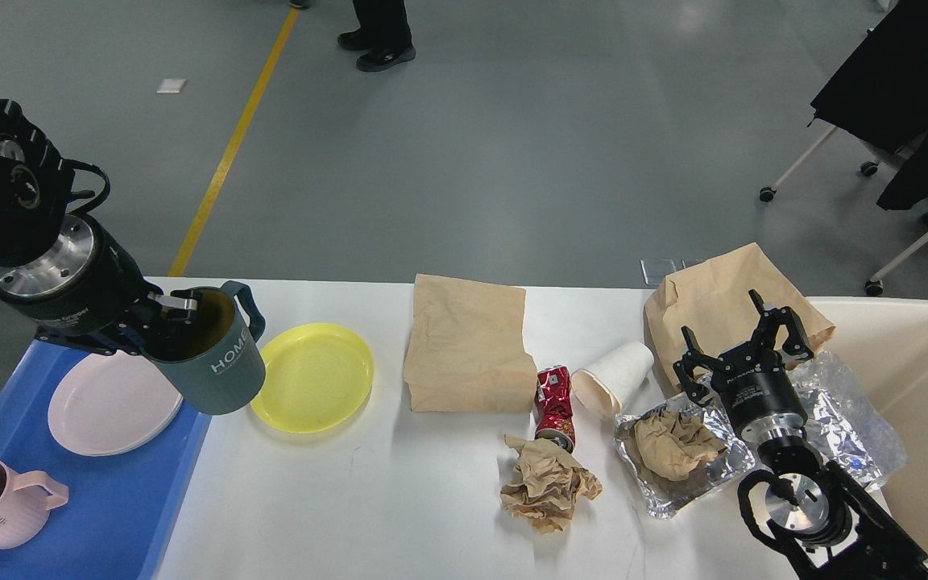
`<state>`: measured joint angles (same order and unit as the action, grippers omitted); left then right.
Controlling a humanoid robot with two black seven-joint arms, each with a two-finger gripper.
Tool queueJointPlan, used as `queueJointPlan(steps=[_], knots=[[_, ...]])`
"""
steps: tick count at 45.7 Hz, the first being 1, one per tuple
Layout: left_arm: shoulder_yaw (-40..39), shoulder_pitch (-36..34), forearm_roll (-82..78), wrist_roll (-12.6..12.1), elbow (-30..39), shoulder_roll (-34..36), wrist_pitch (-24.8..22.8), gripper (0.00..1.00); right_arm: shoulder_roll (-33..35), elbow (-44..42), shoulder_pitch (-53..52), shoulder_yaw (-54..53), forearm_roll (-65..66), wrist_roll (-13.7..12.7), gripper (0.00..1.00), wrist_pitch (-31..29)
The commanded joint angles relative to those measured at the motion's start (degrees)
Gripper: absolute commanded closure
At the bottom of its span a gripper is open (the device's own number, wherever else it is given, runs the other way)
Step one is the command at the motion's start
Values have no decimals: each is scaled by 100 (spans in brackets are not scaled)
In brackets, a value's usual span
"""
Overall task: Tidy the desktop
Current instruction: 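Lift the grey-green mug and set it on the blue tray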
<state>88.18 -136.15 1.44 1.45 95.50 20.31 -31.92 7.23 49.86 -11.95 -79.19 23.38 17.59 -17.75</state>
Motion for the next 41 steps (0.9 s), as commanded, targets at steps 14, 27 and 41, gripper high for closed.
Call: queueJointPlan(steps=[14, 27, 41], knots=[[-292, 2398, -2331, 444, -1077, 2547, 959, 100, 6, 6, 0, 0, 0, 8, 0, 0], [-2093, 4921, -3246, 444, -2211, 3392, 1258, 100, -2, 6, 0, 0, 0, -1, 0, 0], [-2921, 6039, -3370, 435, -2721, 3313, 1293, 100, -2, -3, 0, 0, 0, -1, 0, 0]])
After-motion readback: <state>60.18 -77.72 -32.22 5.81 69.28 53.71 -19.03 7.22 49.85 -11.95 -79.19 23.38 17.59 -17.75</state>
